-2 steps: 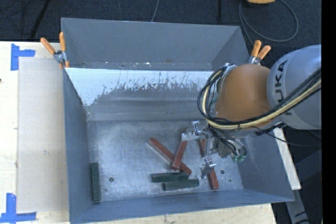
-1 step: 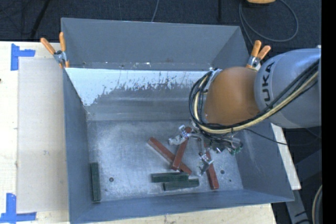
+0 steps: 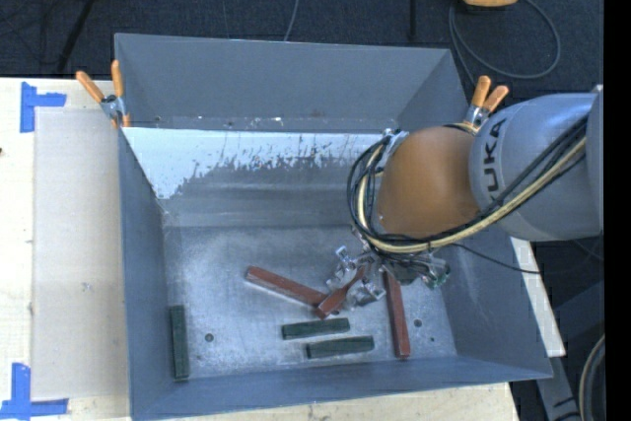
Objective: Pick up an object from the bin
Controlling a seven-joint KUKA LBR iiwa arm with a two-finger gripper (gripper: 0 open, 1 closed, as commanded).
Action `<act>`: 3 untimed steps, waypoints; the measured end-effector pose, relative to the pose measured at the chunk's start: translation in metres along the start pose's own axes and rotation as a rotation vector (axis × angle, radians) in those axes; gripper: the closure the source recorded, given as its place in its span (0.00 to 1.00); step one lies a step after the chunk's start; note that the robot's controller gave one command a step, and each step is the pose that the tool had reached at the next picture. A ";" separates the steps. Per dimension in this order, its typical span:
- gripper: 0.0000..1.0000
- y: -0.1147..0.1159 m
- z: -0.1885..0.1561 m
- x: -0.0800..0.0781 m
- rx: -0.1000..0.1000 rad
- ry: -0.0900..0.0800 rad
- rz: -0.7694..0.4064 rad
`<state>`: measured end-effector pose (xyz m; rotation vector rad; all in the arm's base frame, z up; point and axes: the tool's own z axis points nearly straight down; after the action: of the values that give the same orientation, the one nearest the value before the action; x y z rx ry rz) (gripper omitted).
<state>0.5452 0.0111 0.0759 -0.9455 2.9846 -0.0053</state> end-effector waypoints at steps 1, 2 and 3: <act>1.00 0.000 0.000 0.000 0.000 0.000 0.000; 1.00 0.001 -0.002 0.001 -0.002 0.002 0.000; 1.00 0.002 -0.012 0.002 -0.007 0.008 0.000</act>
Offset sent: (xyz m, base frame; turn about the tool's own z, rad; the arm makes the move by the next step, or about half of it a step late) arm 0.0000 -0.0001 0.0417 0.0000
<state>0.5422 0.0117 0.0883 -0.9478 2.9944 0.0009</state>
